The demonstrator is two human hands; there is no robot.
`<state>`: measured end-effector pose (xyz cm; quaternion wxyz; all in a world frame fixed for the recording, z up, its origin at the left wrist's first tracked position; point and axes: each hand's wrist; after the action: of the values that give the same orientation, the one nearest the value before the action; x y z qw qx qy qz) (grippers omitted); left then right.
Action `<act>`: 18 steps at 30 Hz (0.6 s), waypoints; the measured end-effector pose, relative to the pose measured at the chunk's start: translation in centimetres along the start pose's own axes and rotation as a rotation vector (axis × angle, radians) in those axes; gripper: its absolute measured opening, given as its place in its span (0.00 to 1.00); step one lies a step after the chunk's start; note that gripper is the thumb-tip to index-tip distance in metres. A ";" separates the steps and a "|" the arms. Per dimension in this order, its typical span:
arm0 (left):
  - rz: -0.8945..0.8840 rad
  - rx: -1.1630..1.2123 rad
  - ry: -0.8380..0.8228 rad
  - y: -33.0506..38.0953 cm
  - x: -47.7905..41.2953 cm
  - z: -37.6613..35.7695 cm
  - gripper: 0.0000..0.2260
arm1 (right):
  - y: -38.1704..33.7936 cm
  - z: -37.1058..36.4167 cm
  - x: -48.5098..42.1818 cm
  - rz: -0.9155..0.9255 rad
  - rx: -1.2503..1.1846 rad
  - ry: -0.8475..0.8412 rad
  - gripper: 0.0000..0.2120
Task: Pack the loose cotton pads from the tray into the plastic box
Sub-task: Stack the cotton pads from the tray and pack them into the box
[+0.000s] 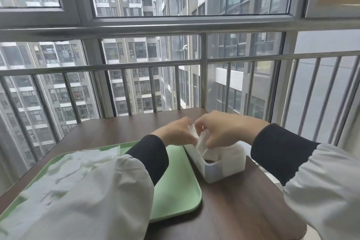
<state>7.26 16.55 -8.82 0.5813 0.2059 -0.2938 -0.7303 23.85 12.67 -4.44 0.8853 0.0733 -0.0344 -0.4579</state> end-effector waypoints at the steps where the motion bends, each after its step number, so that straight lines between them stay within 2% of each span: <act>1: 0.001 0.013 0.012 -0.1 0.0 0.0 0.31 | -0.1 0.0 0.1 -0.005 0.030 0.011 0.10; 6: -0.019 0.041 0.049 -0.5 -0.4 -0.1 0.28 | -0.8 -1.0 0.3 0.031 0.170 -0.015 0.15; 11: -0.025 0.020 0.109 -0.5 -0.2 -0.1 0.30 | -0.1 -1.3 0.3 0.041 0.115 -0.029 0.12; 13: -0.033 0.051 0.119 -0.4 0.0 -0.1 0.30 | 0.0 -1.6 0.2 0.027 0.109 0.022 0.12; 18: -0.087 0.094 0.105 -0.3 0.9 0.0 0.18 | 0.0 -2.3 0.3 -0.033 0.014 0.157 0.09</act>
<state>6.83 15.74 -8.97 0.5533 0.2837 -0.2876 -0.7285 24.31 12.66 -6.75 0.8770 0.1158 0.0332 -0.4652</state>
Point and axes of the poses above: each hand's wrist, its own x-axis away from the middle knuckle, its own z-axis out of the back of the hand, y = z × x, and after that the axes turned 13 degrees about x, right-handed
